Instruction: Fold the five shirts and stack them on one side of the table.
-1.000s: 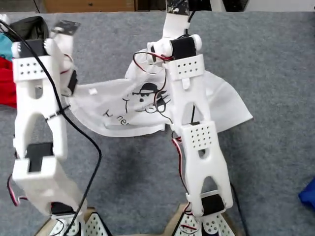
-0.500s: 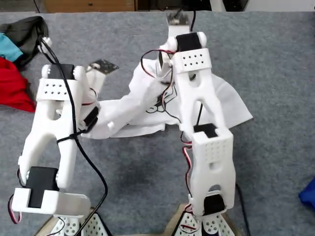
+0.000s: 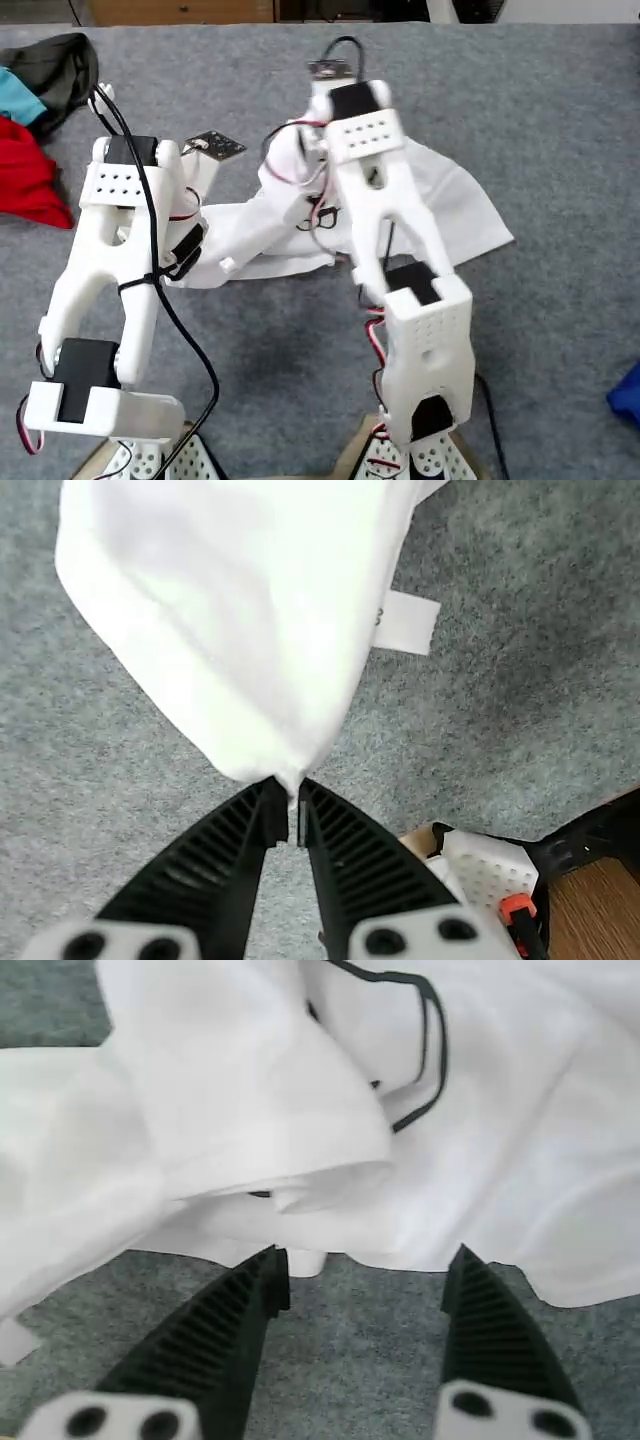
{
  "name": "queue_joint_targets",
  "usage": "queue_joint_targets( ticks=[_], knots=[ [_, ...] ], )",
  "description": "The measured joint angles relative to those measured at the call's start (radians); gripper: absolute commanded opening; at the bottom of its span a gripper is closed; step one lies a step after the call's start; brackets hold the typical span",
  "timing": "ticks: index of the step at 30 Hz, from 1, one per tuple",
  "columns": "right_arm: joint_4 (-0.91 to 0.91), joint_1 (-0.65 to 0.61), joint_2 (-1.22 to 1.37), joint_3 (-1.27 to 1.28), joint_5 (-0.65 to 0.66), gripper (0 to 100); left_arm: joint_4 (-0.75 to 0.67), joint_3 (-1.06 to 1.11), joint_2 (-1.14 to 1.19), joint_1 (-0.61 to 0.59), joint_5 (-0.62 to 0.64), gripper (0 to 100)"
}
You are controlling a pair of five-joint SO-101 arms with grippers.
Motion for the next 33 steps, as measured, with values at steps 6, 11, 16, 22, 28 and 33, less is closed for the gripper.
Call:
queue_joint_targets(
  ticks=[6,11,16,22,28,33],
  knots=[
    [-0.023,-0.097,0.000,-0.023,-0.087,16.4,0.000,0.000,0.000,-0.061,0.000,2],
    [-0.066,-0.107,0.017,-0.023,-0.233,16.4,0.000,0.000,0.000,-0.094,0.000,2],
    [-0.068,-0.152,0.028,-0.029,-0.318,16.4,0.000,0.023,0.000,-0.094,0.000,2],
    [-0.069,-0.181,0.034,-0.180,-0.328,16.4,0.000,0.058,-0.003,-0.112,0.000,2],
    [-0.071,-0.186,0.127,-0.193,-0.450,16.4,0.000,0.058,-0.003,-0.153,0.000,2],
    [-0.071,-0.210,0.183,-0.193,-0.528,16.4,0.000,0.058,-0.003,-0.155,0.000,2]
  ],
)
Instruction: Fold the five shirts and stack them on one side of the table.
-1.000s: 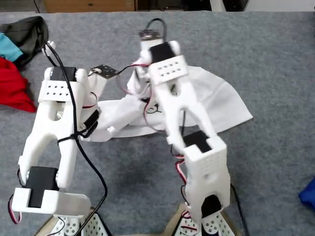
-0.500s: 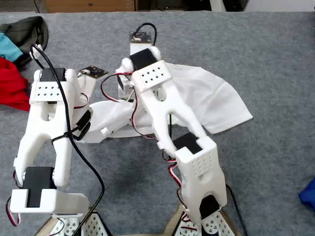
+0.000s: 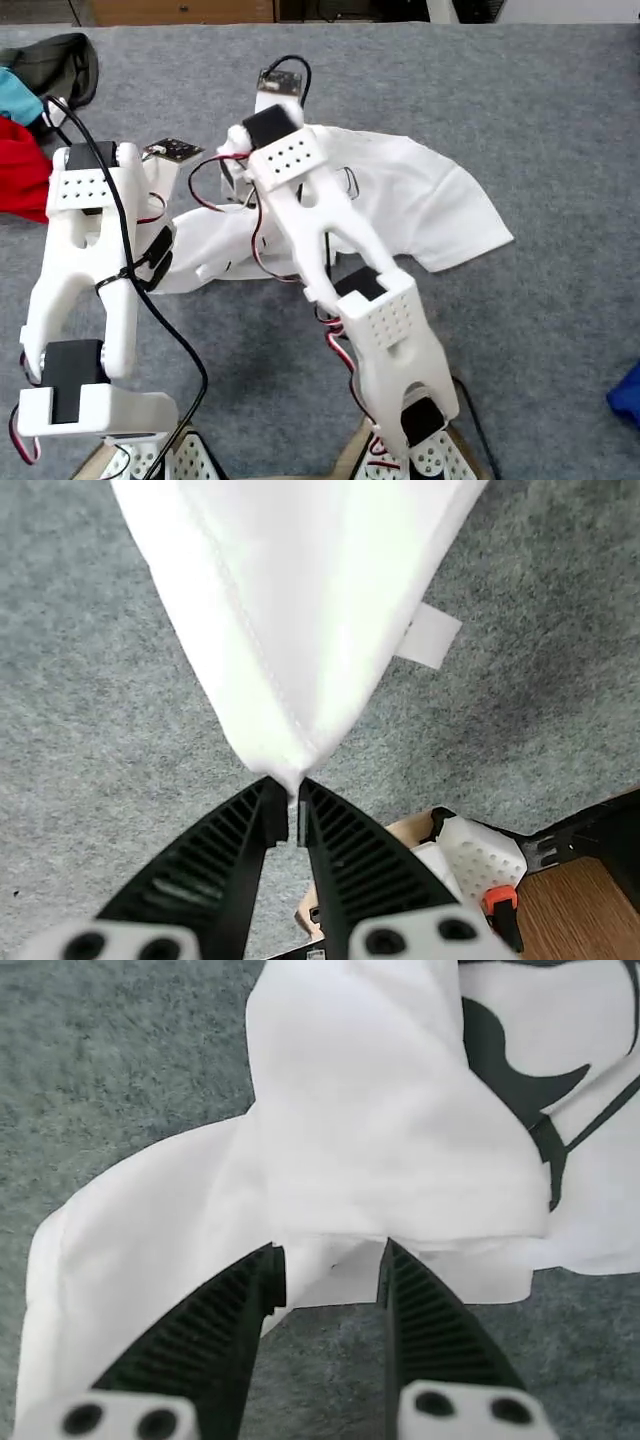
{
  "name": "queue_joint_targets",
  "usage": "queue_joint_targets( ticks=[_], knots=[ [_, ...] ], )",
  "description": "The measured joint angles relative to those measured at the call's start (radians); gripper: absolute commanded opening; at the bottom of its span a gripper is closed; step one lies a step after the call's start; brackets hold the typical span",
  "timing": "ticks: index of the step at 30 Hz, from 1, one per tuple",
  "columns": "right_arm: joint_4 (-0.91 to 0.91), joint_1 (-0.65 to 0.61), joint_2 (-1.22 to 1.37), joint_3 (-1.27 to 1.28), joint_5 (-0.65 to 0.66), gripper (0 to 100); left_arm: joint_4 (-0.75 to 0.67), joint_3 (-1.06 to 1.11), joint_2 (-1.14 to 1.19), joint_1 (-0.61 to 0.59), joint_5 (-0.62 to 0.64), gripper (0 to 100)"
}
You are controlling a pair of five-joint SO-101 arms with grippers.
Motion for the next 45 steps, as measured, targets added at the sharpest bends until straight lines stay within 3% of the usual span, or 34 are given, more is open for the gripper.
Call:
queue_joint_targets(
  ticks=[15,17,20,24,38,45],
  knots=[
    [-0.074,-0.008,0.147,-0.023,-0.075,16.2,0.000,0.000,0.000,0.000,0.000,2],
    [-0.089,-0.008,0.153,-0.023,-0.075,13.3,0.000,0.000,0.000,0.000,0.000,2],
    [-0.097,-0.008,0.153,-0.023,-0.075,0.6,0.000,0.000,0.000,0.000,0.000,2],
    [-0.098,-0.005,0.155,-0.023,-0.075,0.6,0.000,0.000,0.000,0.000,0.000,2],
    [-0.087,0.236,0.155,-0.264,-0.074,0.7,0.000,0.000,0.000,0.000,0.000,2],
    [-0.054,0.307,0.155,-0.336,0.012,0.9,0.000,0.000,0.000,0.000,0.000,2]
  ],
)
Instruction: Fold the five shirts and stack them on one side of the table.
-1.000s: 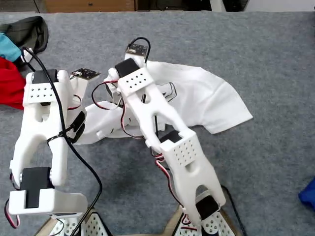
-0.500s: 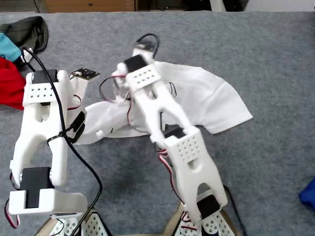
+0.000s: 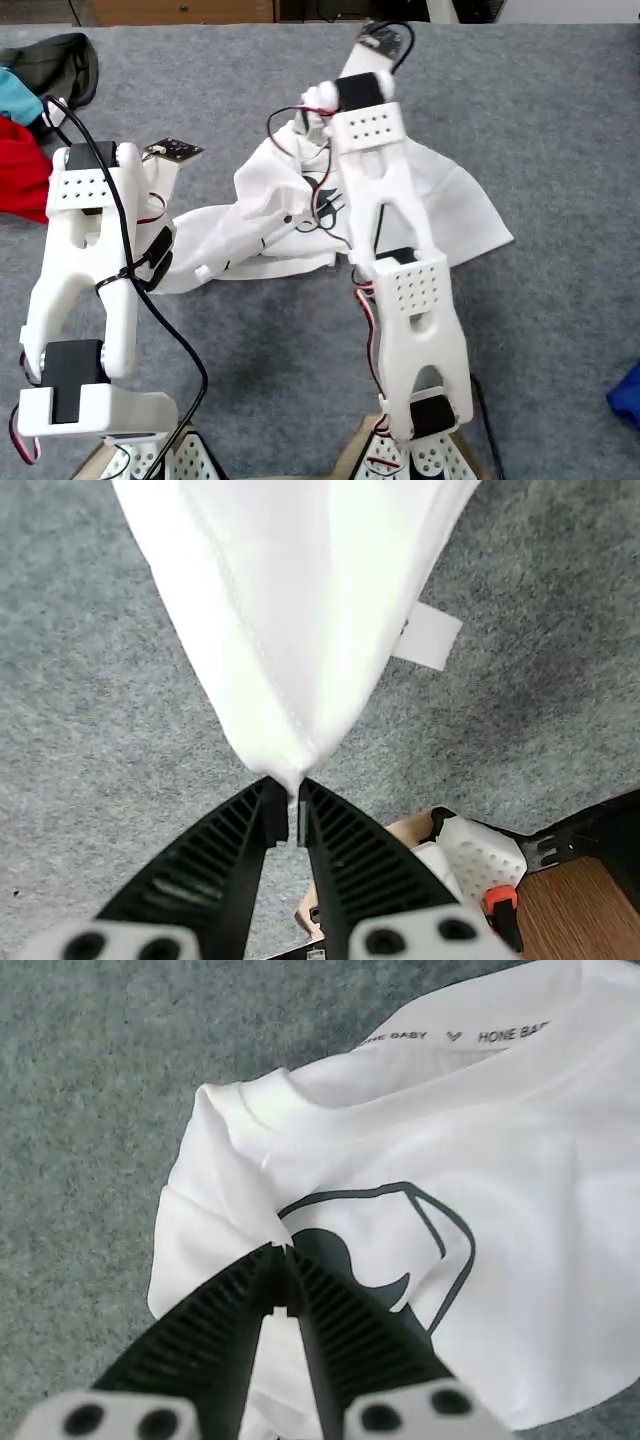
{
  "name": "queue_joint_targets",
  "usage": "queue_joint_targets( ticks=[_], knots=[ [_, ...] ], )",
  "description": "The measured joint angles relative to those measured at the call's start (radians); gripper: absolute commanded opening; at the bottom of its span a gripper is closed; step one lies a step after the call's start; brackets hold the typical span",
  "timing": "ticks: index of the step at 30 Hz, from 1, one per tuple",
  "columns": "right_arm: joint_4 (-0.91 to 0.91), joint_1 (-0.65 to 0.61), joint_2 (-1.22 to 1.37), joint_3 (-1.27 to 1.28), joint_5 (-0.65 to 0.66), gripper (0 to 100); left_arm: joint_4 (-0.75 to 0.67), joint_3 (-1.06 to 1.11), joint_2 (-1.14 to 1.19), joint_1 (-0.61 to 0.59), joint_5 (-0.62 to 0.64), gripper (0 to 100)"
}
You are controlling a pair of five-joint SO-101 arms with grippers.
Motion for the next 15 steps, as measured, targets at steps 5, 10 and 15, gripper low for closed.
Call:
queue_joint_targets(
  ticks=[5,10,15],
  knots=[
    [0.058,-0.041,0.002,-0.086,0.244,0.9,0.000,0.000,0.000,0.000,0.000,2],
    [0.066,-0.126,0.008,-0.124,0.644,3.2,0.000,0.000,0.000,0.000,0.008,2],
    [0.066,-0.164,0.051,-0.130,1.088,3.4,0.000,0.000,0.000,0.000,0.028,2]
  ],
)
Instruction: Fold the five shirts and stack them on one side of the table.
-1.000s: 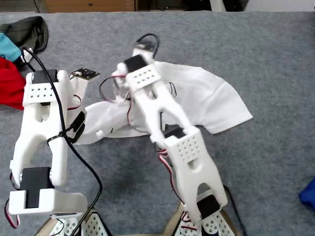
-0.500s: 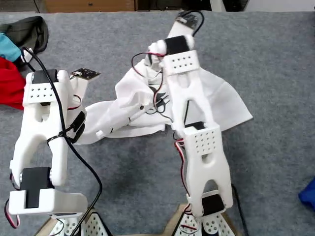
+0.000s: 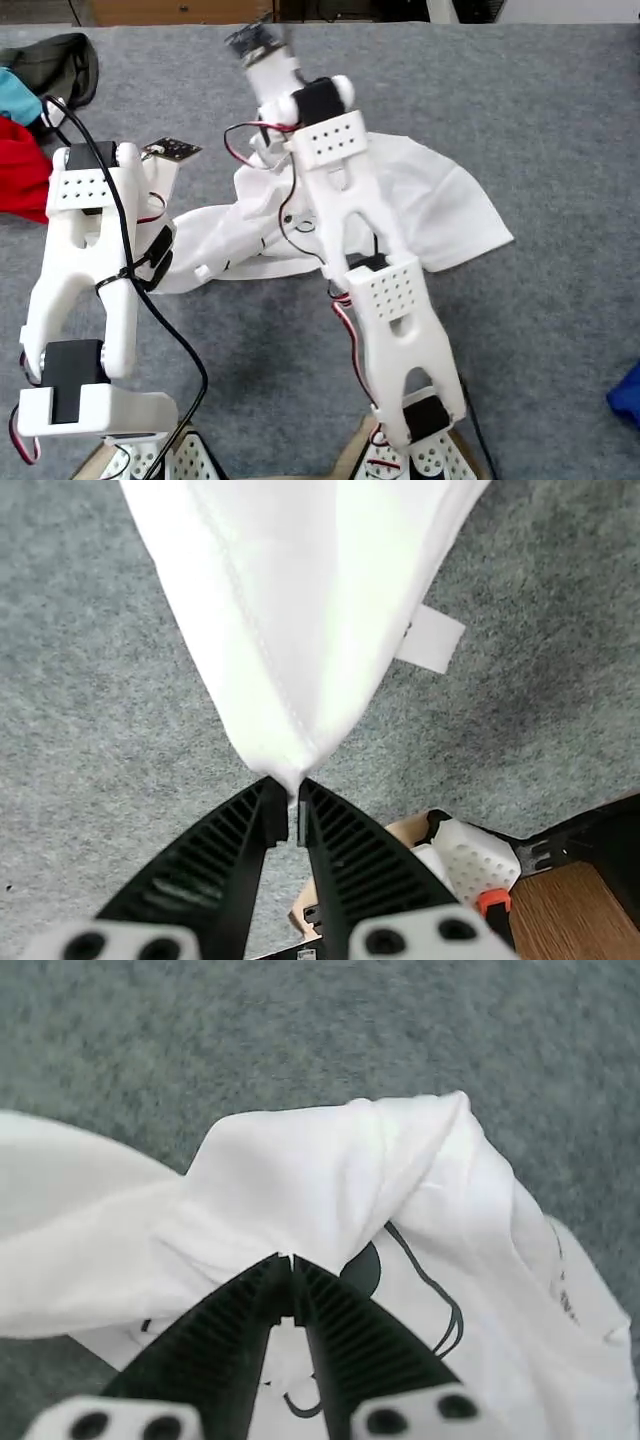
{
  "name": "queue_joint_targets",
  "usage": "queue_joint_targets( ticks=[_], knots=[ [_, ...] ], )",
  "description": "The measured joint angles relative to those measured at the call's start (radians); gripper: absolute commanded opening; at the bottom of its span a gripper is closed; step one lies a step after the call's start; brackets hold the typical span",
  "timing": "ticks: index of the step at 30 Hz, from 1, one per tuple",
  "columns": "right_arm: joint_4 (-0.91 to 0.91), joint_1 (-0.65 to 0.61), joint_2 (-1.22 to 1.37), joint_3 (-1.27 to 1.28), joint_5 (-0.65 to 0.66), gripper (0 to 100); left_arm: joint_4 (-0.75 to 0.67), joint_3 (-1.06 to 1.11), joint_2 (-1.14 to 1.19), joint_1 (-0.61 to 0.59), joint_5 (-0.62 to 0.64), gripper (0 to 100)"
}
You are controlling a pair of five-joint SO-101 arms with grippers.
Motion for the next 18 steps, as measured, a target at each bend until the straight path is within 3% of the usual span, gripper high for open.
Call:
queue_joint_targets(
  ticks=[3,9,14,18],
  knots=[
    [0.003,-0.003,0.028,-0.002,0.133,6.7,0.000,0.000,0.000,0.000,0.002,2],
    [0.051,-0.003,0.086,-0.002,0.130,22.1,0.000,0.000,0.000,0.000,0.002,2],
    [0.054,-0.002,0.121,-0.002,0.095,15.6,0.000,0.000,0.000,0.000,0.002,2],
    [0.054,-0.002,0.184,-0.002,0.089,0.6,0.000,0.000,0.000,0.000,0.002,2]
  ],
)
